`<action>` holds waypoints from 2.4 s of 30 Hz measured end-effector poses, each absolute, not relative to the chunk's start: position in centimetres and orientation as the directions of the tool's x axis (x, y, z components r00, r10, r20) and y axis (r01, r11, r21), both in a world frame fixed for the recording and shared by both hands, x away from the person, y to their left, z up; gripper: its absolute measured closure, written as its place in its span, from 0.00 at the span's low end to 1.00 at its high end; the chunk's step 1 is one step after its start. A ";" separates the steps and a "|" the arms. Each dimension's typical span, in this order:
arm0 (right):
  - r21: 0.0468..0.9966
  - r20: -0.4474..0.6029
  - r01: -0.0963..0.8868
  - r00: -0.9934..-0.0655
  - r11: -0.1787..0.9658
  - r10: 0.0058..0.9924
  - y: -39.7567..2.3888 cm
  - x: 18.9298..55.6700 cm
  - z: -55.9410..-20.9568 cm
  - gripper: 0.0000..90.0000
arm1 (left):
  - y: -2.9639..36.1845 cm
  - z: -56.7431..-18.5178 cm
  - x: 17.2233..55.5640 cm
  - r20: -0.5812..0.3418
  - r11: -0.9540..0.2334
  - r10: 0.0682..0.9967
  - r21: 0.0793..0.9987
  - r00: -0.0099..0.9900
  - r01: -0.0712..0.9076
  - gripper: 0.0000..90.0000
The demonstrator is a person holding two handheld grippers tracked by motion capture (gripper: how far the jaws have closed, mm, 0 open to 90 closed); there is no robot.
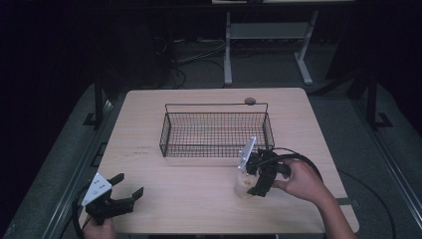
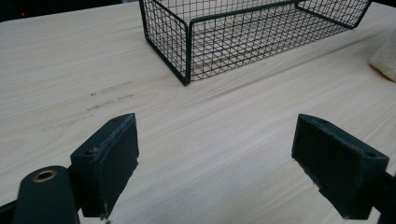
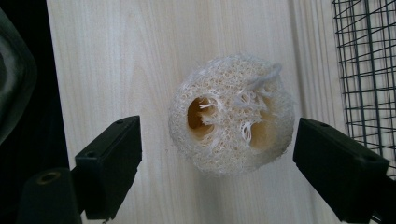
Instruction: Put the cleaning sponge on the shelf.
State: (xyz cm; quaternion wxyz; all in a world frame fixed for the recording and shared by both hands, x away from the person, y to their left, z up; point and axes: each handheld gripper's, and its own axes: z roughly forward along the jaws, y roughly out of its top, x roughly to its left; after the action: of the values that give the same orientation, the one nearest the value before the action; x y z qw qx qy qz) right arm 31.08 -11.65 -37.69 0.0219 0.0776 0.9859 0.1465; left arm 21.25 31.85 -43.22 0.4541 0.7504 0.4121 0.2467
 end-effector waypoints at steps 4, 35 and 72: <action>0.289 -0.020 0.144 -0.987 0.946 0.157 -11.4 31.2 -37.8 0.17 | 31.9 -43.2 21.2 -0.005 -0.246 0.843 0.886 0.538 0.393 0.15; 0.272 -0.010 0.124 -0.991 0.954 0.131 -10.5 31.4 -37.8 0.32 | 31.9 -43.2 21.3 -0.011 -0.241 0.843 0.887 0.537 0.395 0.15; 0.269 -0.015 0.065 -0.997 0.961 0.072 -7.5 33.1 -33.0 0.32 | 32.2 -43.2 21.2 -0.011 -0.234 0.847 0.890 0.531 0.392 0.15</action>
State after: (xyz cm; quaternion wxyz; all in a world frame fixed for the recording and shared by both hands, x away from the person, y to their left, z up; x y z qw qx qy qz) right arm 33.12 -7.50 -33.02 0.0125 0.0345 0.9901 0.1355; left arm 21.18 32.21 -43.18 0.4585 0.7453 0.4155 0.2482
